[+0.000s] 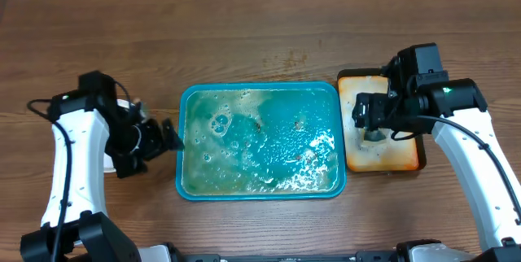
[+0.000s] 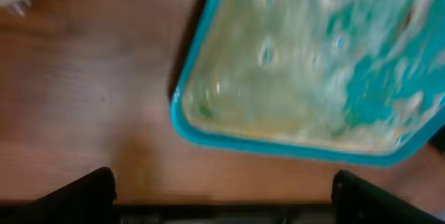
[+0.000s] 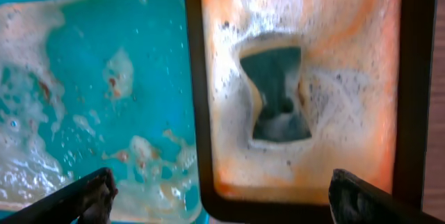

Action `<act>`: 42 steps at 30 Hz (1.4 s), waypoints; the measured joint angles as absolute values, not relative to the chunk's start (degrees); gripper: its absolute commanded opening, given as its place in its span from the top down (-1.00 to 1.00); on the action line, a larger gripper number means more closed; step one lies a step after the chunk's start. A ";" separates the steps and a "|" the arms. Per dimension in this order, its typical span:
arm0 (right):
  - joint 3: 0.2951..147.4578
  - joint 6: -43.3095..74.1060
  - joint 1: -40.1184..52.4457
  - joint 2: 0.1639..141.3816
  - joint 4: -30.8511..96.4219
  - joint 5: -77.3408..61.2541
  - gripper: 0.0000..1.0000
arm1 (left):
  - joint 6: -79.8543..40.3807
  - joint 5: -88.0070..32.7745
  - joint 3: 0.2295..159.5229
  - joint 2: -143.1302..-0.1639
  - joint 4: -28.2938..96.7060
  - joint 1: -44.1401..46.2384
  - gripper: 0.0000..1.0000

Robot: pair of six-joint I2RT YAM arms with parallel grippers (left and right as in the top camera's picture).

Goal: Clean dirty plates on tray and stack at the side

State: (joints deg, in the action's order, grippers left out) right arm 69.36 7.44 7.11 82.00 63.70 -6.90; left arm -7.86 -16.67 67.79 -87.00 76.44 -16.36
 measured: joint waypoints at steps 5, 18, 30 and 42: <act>68.71 7.75 7.11 79.26 65.73 -7.07 -1.00 | -4.75 -16.82 67.26 -84.60 80.16 -12.75 -1.00; 55.66 8.78 7.11 44.34 57.06 -6.83 -1.00 | -3.79 -16.97 56.10 -42.06 66.26 -12.36 -1.00; 55.05 8.80 7.11 39.57 57.58 -6.61 -1.00 | -3.79 -16.97 55.40 -30.92 65.47 -12.36 -1.00; 55.02 8.82 7.11 40.47 57.60 -6.59 -1.00 | -3.79 -16.97 55.37 -30.89 66.17 -12.36 -1.00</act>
